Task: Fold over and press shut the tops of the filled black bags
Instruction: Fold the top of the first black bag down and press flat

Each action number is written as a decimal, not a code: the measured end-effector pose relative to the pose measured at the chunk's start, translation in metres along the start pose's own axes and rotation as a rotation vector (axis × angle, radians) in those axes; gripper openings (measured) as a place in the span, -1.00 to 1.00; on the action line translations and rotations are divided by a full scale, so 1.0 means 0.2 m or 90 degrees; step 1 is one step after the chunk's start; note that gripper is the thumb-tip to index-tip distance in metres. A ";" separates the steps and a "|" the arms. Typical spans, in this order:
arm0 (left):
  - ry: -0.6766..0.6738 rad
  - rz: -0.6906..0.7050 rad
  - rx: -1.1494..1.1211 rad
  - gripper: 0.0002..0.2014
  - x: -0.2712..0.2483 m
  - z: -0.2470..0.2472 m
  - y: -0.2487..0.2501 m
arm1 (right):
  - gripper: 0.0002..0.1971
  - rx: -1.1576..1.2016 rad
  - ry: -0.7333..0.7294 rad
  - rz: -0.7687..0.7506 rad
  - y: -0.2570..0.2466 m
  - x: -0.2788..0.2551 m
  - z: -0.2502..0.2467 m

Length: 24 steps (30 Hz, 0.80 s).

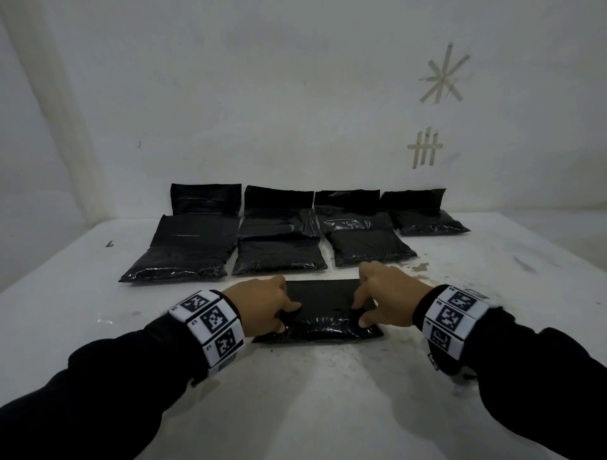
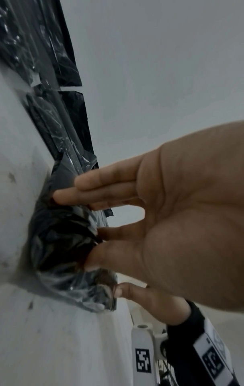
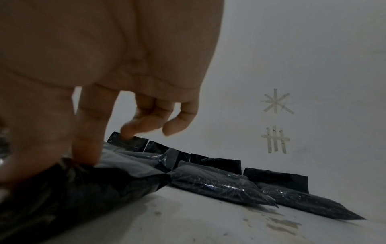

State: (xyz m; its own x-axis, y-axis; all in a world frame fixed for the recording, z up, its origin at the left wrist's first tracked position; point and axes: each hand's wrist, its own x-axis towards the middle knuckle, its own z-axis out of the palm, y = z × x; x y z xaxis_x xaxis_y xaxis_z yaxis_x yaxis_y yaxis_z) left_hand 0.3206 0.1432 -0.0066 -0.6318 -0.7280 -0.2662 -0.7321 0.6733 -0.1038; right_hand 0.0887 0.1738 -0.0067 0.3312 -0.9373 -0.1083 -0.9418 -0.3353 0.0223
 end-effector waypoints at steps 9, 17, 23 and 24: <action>-0.007 -0.016 0.064 -0.36 -0.03 0.04 0.06 | -0.52 0.119 -0.014 -0.009 -0.02 -0.01 0.05; -0.051 -0.034 0.133 -0.39 -0.02 0.02 0.10 | -0.43 -0.056 0.022 -0.081 -0.07 -0.01 0.07; -0.042 -0.037 0.154 -0.34 -0.03 0.03 0.12 | -0.53 0.052 -0.002 -0.086 -0.11 -0.01 0.05; -0.036 -0.032 0.152 -0.32 -0.03 0.04 0.12 | -0.52 0.054 -0.001 -0.085 -0.11 0.00 0.05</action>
State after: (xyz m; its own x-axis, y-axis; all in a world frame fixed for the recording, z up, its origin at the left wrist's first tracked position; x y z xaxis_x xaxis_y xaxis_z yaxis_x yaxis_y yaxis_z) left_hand 0.3089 0.1653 -0.0147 -0.5757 -0.7580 -0.3067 -0.6778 0.6522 -0.3395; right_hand 0.1077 0.1829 -0.0173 0.4536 -0.8848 -0.1070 -0.8910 -0.4475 -0.0769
